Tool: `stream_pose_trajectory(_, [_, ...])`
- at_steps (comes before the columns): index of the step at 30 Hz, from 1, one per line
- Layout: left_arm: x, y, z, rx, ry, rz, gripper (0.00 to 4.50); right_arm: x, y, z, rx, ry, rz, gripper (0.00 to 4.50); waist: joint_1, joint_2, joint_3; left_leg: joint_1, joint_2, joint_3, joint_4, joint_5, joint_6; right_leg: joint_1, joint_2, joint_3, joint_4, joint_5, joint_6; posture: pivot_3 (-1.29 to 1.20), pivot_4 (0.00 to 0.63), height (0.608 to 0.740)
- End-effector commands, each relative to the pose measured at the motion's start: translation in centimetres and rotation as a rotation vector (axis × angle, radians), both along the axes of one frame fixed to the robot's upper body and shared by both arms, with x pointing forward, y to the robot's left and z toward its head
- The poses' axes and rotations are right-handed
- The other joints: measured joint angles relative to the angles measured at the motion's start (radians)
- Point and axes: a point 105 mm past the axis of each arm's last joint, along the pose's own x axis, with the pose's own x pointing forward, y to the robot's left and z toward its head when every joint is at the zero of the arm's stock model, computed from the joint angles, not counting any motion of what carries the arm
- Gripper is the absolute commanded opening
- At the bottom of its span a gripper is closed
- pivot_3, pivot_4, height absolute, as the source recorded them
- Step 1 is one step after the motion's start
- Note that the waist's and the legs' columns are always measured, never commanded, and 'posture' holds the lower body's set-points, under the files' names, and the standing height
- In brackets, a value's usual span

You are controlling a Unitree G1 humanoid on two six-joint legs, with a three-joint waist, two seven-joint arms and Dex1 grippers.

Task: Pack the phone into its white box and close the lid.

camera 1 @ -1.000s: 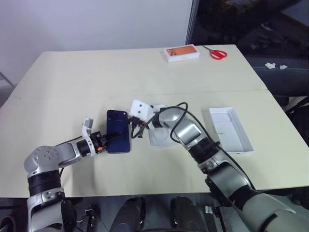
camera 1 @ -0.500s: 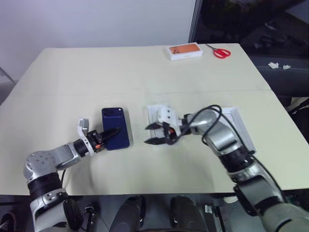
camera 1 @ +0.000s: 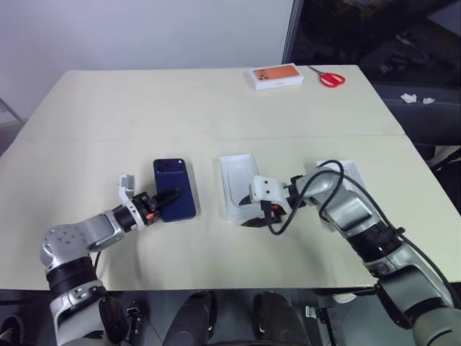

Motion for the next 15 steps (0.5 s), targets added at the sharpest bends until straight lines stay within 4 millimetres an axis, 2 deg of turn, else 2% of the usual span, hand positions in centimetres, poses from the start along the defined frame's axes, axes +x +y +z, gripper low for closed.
stream_pose_trajectory(1, [0.08, -0.34, 1.06, -0.009, -0.05, -0.01, 0.0, 0.54, -0.46, 0.99, -0.001, -0.039, 0.002, 2.83, 0.0, 0.0, 0.0, 0.0, 0.0, 0.0, 0.0, 0.0, 0.0, 0.0, 0.0, 0.0, 0.0, 0.0, 0.0, 0.0, 0.15, 0.74])
stream_pose_trajectory(3, [0.03, -0.35, 1.04, -0.007, -0.05, -0.01, 0.0, 0.5, -0.64, 0.88, -0.005, -0.033, 0.002, 2.83, 0.0, 0.0, 0.0, 0.0, 0.0, 0.0, 0.0, 0.0, 0.0, 0.0, 0.0, 0.0, 0.0, 0.0, 0.0, 0.0, 0.15, 0.74])
stream_pose_trajectory(7, [-0.03, -0.46, 1.09, -0.006, -0.054, -0.011, 0.0, 0.18, -0.66, 0.66, -0.01, -0.016, 0.01, 1.07, 0.0, -0.001, 0.0, 0.0, 0.0, 0.0, 0.0, 0.0, 0.0, 0.0, 0.0, 0.0, 0.0, 0.0, 0.0, 0.0, 0.15, 0.74])
stream_pose_trajectory(15, [-0.16, -0.52, 1.1, 0.005, -0.058, -0.015, 0.0, 0.14, -0.12, 0.35, 0.003, -0.013, -0.001, 1.07, -0.001, -0.001, 0.0, 0.0, 0.0, 0.0, 0.0, 0.0, 0.0, 0.0, 0.0, 0.0, 0.0, 0.0, 0.0, 0.0, 0.15, 0.74])
